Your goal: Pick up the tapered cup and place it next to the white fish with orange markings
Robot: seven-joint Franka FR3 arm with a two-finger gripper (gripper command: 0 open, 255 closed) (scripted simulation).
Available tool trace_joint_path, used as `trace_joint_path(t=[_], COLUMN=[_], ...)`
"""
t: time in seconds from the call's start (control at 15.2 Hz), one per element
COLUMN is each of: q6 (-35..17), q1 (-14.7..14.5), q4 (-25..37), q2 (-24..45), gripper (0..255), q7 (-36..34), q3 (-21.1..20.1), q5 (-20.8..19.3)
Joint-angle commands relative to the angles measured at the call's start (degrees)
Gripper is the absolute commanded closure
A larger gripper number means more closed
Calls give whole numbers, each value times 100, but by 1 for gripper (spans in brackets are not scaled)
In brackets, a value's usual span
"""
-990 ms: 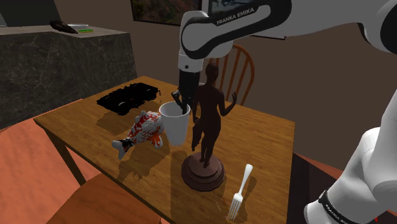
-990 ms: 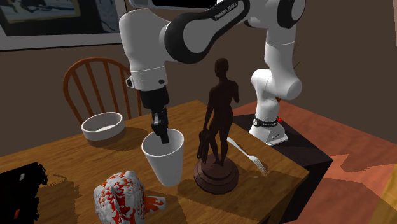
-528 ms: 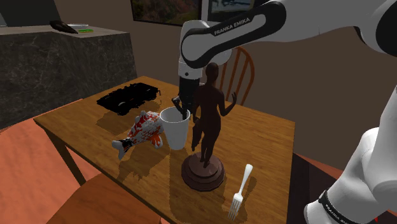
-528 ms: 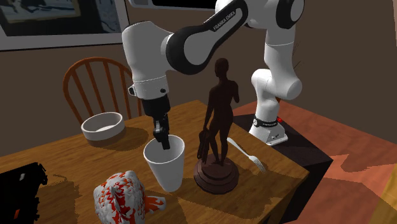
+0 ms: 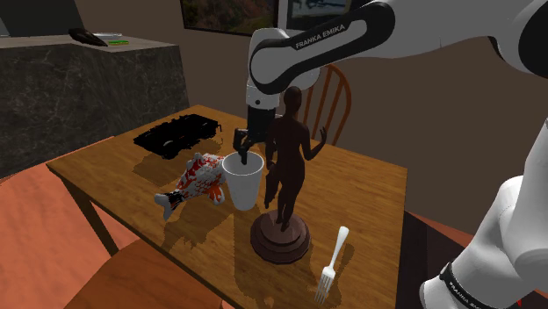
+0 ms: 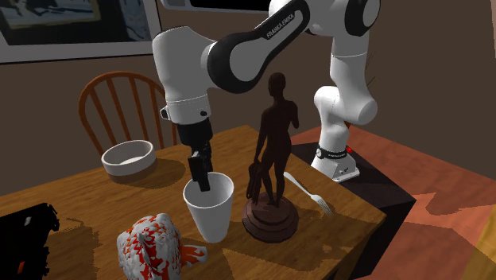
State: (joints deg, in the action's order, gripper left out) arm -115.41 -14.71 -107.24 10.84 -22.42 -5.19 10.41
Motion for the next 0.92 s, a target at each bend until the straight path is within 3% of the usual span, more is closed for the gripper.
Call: trace_joint_path(t=[0.0, 0.33, 0.86], q6=[0, 687, 687], q1=[0, 63, 63], q4=[0, 523, 522], q2=[0, -157, -157], gripper=[0, 0, 0], q7=[0, -22, -22], q3=[0, 43, 43], q5=[0, -32, -32])
